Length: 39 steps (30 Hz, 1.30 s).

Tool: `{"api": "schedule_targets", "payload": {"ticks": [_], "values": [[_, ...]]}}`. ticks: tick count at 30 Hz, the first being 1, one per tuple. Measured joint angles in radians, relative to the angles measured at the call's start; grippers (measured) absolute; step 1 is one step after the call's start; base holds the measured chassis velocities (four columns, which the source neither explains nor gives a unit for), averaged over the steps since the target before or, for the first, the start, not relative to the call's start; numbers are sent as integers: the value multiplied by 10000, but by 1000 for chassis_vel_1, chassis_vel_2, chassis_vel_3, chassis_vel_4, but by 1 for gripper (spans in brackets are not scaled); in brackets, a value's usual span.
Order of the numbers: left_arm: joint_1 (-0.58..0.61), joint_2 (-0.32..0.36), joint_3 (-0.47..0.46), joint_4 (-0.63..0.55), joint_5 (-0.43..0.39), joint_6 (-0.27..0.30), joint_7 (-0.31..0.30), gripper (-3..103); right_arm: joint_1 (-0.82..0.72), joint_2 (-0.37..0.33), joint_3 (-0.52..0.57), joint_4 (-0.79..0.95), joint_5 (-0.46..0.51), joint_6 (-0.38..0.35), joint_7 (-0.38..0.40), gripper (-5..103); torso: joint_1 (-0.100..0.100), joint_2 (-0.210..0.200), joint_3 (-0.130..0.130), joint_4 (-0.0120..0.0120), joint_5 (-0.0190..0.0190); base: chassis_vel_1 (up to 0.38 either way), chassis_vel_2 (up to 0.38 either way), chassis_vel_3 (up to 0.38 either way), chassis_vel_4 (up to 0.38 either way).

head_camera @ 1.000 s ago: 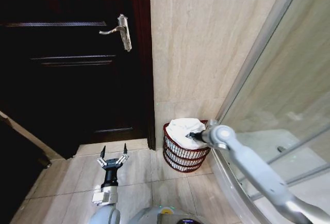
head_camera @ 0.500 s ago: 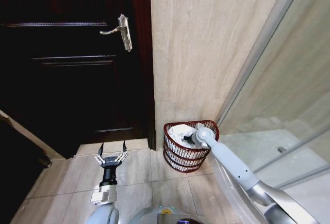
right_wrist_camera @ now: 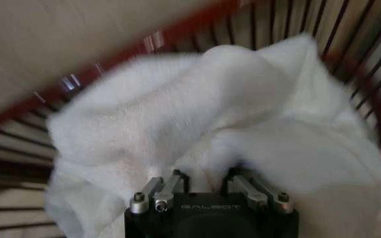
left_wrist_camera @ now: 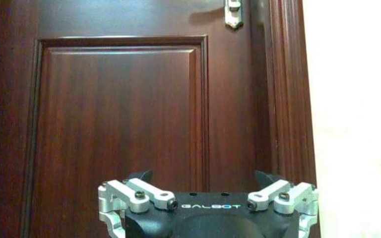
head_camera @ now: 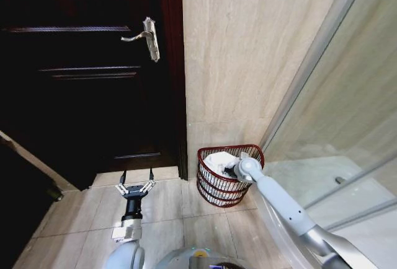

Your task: Discard the used towel into the hamper.

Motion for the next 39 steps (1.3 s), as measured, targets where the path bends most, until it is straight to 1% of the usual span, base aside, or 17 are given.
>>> {"api": "schedule_targets", "payload": {"ticks": [2,3,4,5,7,8,11,12,15,17,18,19,21,22,25,34,39], "values": [[-17,0,8,-32,-6,61,24,100,-354,-305,290,1015,-872,63,-167,42,0,0,0,1,3,0,0,0,0],[-17,0,8,-32,-6,61,24,100,-354,-305,290,1015,-872,63,-167,42,0,0,0,1,3,0,0,0,0],[-17,0,9,-50,-51,113,48,100,-614,-513,386,1621,-1535,127,-406,48,0,0,0,-1,3,0,0,0,0],[-17,0,10,-58,-93,157,62,100,-826,-678,462,2135,-2055,206,-618,48,0,0,-1,-3,2,0,0,0,0],[-59,0,9,-57,-142,290,67,100,-1155,-925,677,3091,-2789,380,-762,59,-1,1,-2,-1,1,0,0,0,0],[-59,0,9,-57,-142,290,67,100,-1155,-925,677,3091,-2789,380,-762,59,-1,1,-2,-1,1,0,0,0,0],[-150,0,-17,-43,-178,404,69,100,-1515,-1091,1032,4067,-3066,600,-434,76,-1,0,-3,4,3,0,0,0,0],[-150,0,-17,-43,-178,404,69,100,-1515,-1091,1032,4067,-3066,600,-434,76,-1,0,-3,4,3,0,0,0,0],[-218,0,-17,19,-205,442,75,100,-1527,-1317,1118,3961,-3630,639,-780,92,-1,1,-3,0,4,0,0,0,0],[-227,0,-15,54,-196,442,77,100,-1283,-1329,1080,3573,-3591,623,-916,92,-1,0,-3,0,3,0,0,0,0],[-218,0,-18,61,-185,442,87,100,-1022,-1329,1032,3157,-3276,553,-930,96,-1,0,-3,4,2,0,0,0,0],[-218,0,-18,61,-185,442,87,100,-1022,-1329,1032,3157,-3276,553,-930,96,-1,0,-3,4,2,0,0,0,0],[-184,-1,-96,40,-199,442,103,100,-682,-1312,966,2377,-2612,248,-1115,100,-1,0,-1,6,2,0,0,0,0],[-184,-1,-96,40,-199,442,103,100,-682,-1312,966,2377,-2612,248,-1115,100,-1,0,-1,6,2,0,0,0,0],[-215,0,-253,23,-357,453,104,100,-532,-1109,854,1293,-2819,39,-1901,100,-1,0,-2,3,2,0,0,0,0],[-266,0,-345,110,-418,472,101,100,-295,-104,489,-663,-3441,13,-2742,100,-1,2,-2,2,0,0,0,0,0],[-345,0,-330,143,-395,536,101,100,-63,324,133,-1427,-3328,8,-2779,100,-1,2,-2,2,-1,0,0,0,0]]}}
